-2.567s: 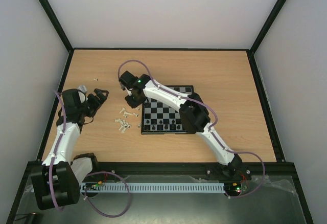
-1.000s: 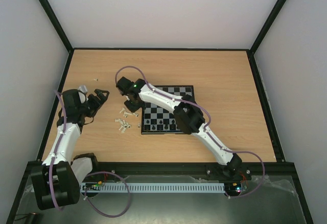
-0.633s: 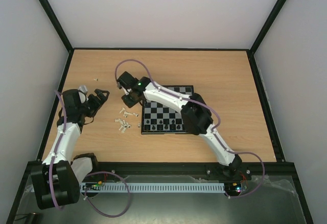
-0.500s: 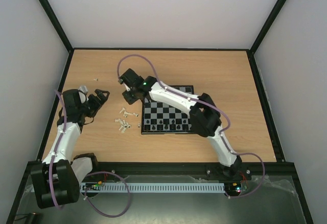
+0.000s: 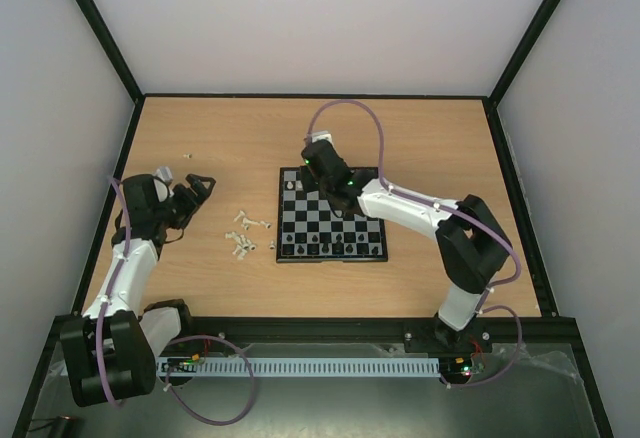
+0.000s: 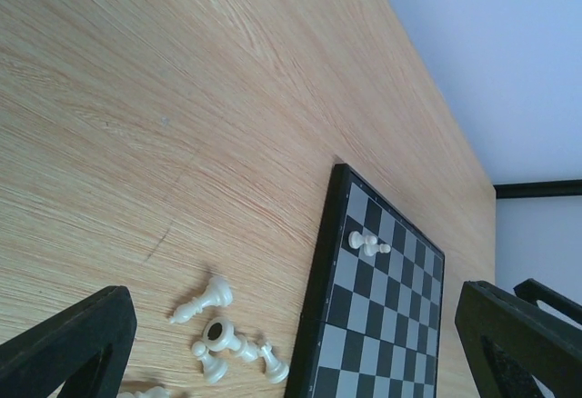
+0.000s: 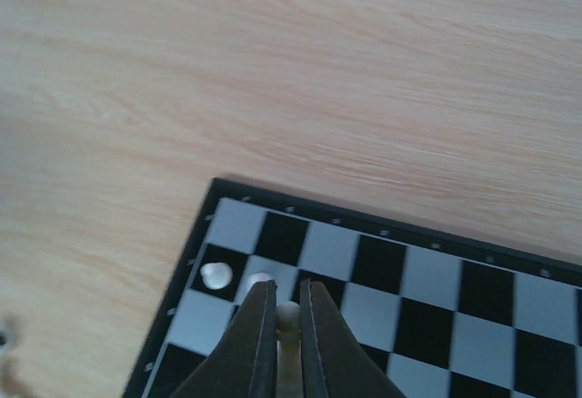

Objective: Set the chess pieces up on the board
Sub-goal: Place the chess piece on the chessboard.

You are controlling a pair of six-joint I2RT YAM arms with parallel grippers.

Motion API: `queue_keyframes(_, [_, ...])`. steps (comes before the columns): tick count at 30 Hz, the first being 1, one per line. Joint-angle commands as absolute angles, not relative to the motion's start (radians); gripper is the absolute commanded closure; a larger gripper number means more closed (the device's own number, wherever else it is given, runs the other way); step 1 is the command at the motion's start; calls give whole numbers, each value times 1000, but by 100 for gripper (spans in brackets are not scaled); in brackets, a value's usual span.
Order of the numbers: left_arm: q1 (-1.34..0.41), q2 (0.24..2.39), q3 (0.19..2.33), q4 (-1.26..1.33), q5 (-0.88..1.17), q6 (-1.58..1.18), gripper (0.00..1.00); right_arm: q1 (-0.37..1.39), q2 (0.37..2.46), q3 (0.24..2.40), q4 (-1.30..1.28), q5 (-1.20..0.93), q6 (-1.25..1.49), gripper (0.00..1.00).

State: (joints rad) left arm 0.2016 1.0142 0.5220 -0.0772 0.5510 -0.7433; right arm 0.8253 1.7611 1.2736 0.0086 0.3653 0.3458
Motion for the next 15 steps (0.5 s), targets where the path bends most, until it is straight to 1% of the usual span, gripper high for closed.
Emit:
queue_keyframes(1, [208, 1005, 508, -71, 580, -738, 1, 811, 1704, 1166, 203, 495, 445, 98])
queue_keyframes(4, [208, 994, 509, -80, 581, -735, 1, 792, 1717, 1131, 240, 486, 469, 98])
queue_keyframes(11, [208, 987, 510, -83, 585, -736, 1, 771, 1790, 1124, 290, 448, 489, 99])
queue_keyframes(15, [208, 977, 505, -57, 650, -739, 1, 771, 1756, 1108, 288, 400, 496, 99])
